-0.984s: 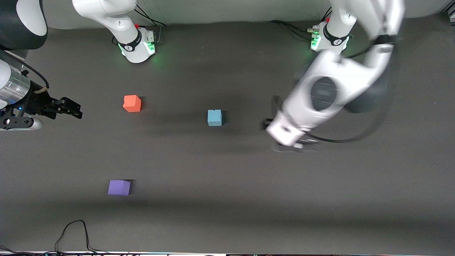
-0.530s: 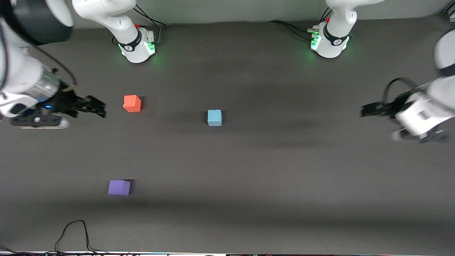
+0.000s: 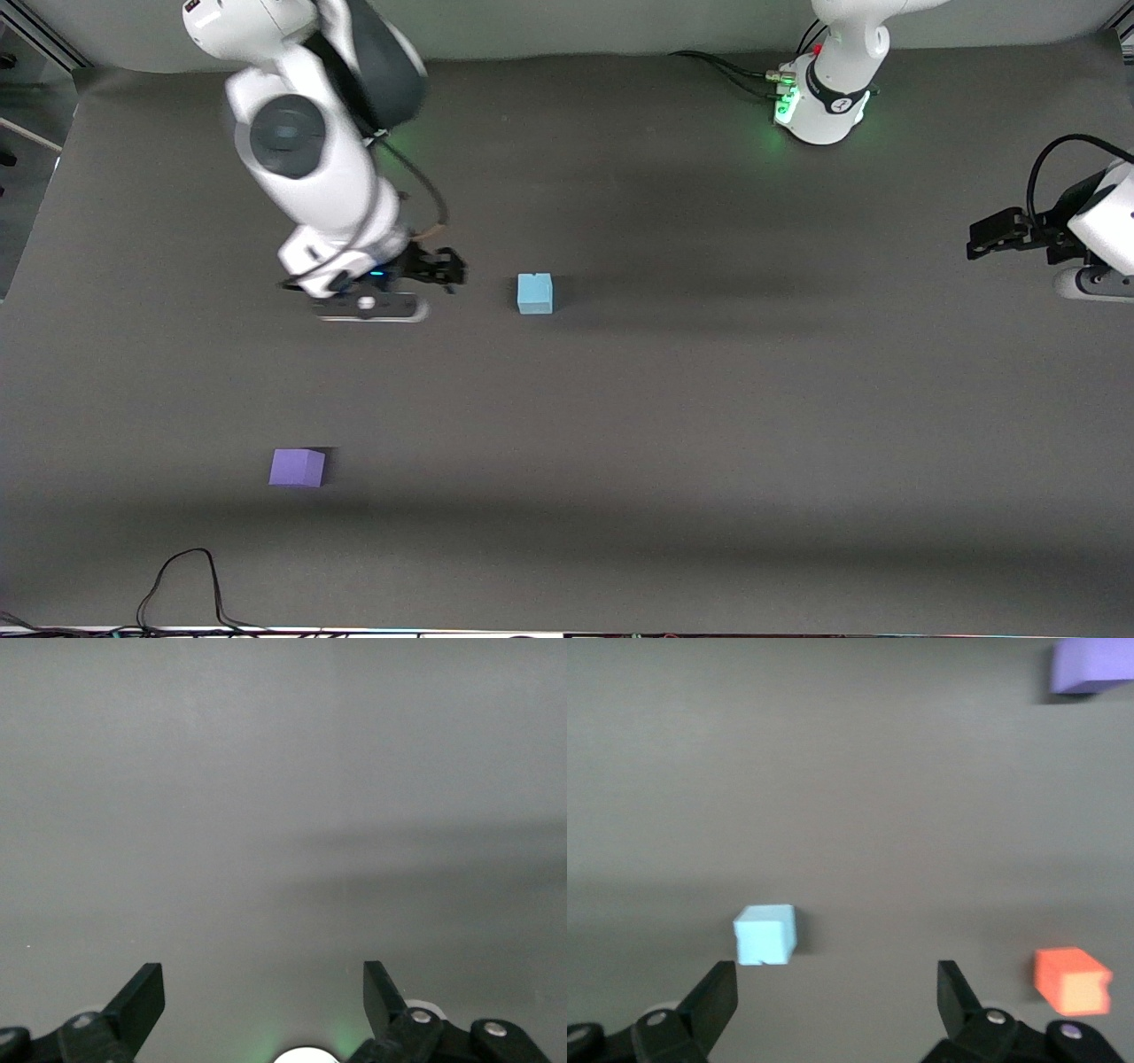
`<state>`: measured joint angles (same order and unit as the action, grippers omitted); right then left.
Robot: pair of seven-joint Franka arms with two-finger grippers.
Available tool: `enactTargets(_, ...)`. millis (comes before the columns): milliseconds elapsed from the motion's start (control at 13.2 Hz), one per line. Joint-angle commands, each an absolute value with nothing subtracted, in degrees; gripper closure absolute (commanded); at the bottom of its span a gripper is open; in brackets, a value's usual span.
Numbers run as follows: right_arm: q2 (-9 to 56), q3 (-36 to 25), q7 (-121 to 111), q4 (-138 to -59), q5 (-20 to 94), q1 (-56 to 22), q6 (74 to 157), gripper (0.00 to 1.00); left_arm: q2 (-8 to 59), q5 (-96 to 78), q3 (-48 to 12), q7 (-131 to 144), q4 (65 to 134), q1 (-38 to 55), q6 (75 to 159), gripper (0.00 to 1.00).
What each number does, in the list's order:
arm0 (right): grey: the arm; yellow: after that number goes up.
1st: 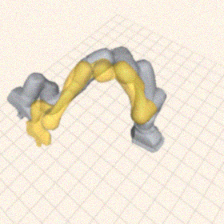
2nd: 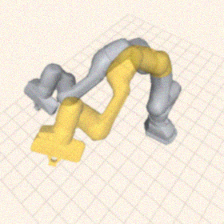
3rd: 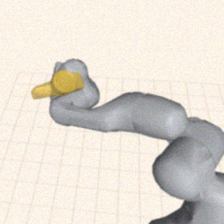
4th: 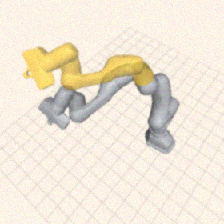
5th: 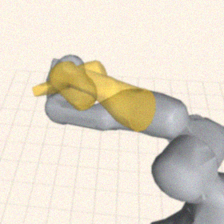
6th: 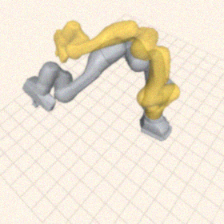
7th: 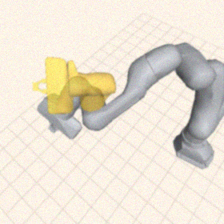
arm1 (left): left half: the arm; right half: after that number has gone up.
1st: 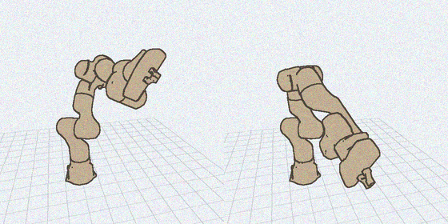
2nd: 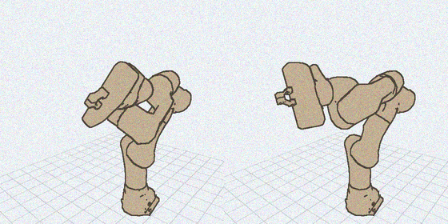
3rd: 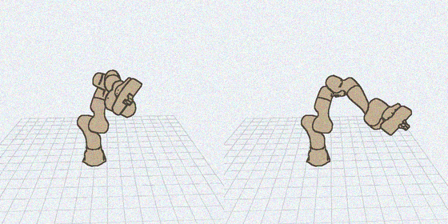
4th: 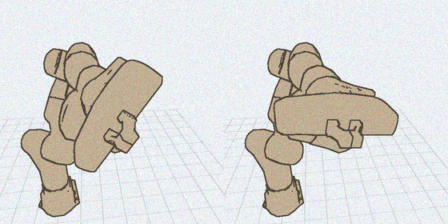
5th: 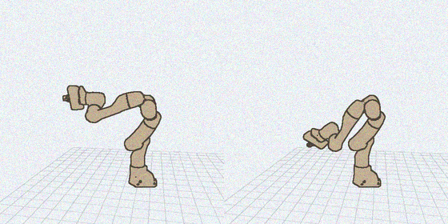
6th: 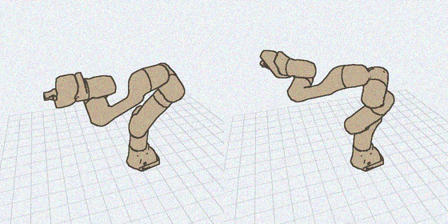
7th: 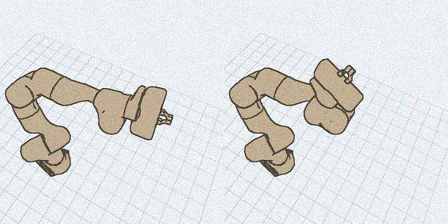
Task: Place blue block between orange and purple blocks
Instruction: 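Lower the right gripper over the blue cube, then grasp the blue cube with the right gripper and carry it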
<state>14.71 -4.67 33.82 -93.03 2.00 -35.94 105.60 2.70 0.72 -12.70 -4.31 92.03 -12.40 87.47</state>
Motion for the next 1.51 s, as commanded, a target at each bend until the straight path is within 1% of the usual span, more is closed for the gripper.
enactTargets(0, 15.64, -5.45, 36.82, -99.02, 2.55, -39.36, 113.26, 0.00, 1.40, 1.76, -12.92, -5.36, 94.22, -12.83, 90.17, 0.00)
enactTargets(76, 15.64, -5.45, 37.52, -101.75, 2.64, -40.42, 116.60, 0.00, 1.67, 1.76, -11.88, -5.45, 93.78, -12.05, 90.18, 0.00)
enactTargets(151, 15.99, -5.45, 39.18, -104.30, 2.72, -41.21, 120.29, 0.00, 1.76, 1.67, -7.60, -5.45, 92.91, -8.47, 89.74, 0.00)
enactTargets(227, 16.61, -5.45, 39.81, -106.68, 2.81, -42.53, 124.32, 0.00, 2.02, 1.76, -2.77, -5.45, 92.47, -2.96, 89.48, 0.00)
enactTargets(303, 17.48, -5.45, 40.42, -108.61, 2.81, -43.24, 127.85, 0.00, 1.76, 1.67, -0.29, -5.45, 92.37, -0.81, 89.39, 0.00)
enactTargets(454, 19.85, -5.45, 40.87, -110.82, 2.81, -45.08, 132.78, 0.00, 1.15, 1.67, -0.26, -5.45, 92.63, -0.70, 89.04, 0.00)
enactTargets(681, 23.45, -5.45, 45.07, -116.35, 2.81, -48.41, 145.42, 0.00, 0.70, 1.67, -0.70, -5.45, 92.99, -0.61, 88.68, 0.00)
enactTargets(757, 24.86, -5.54, 46.57, -116.80, 2.81, -49.21, 147.72, 0.00, 0.62, 1.67, -0.79, -5.45, 92.99, -0.62, 88.59, 0.00)
enactTargets(984, 26.80, -5.54, 47.46, -117.50, 2.81, -50.54, 150.02, 0.00, 0.62, 1.67, -1.41, -5.97, 92.81, -0.62, 87.71, 0.00)
enactTargets(1211, 26.98, -5.54, 48.60, -119.87, 2.73, -51.41, 152.48, 0.00, 0.70, 1.67, -1.23, -7.82, 92.72, -0.79, 87.71, 0.00)
enactTargets(1286, 26.81, -5.71, 48.60, -120.49, 2.72, -51.68, 152.49, 0.02, 0.70, 1.67, -1.23, -7.82, 92.72, -0.79, 87.71, 0.00)
enactTargets(1362, 26.72, -5.80, 48.52, -120.93, 2.38, -51.68, 152.66, 0.12, 0.70, 1.67, -1.23, -7.82, 92.72, -0.70, 87.80, 0.00)
enactTargets(1438, 26.72, -5.80, 48.52, -121.02, 2.29, -51.68, 152.93, 0.27, 0.79, 1.58, -1.14, -7.91, 92.72, -0.62, 87.80, 0.00)
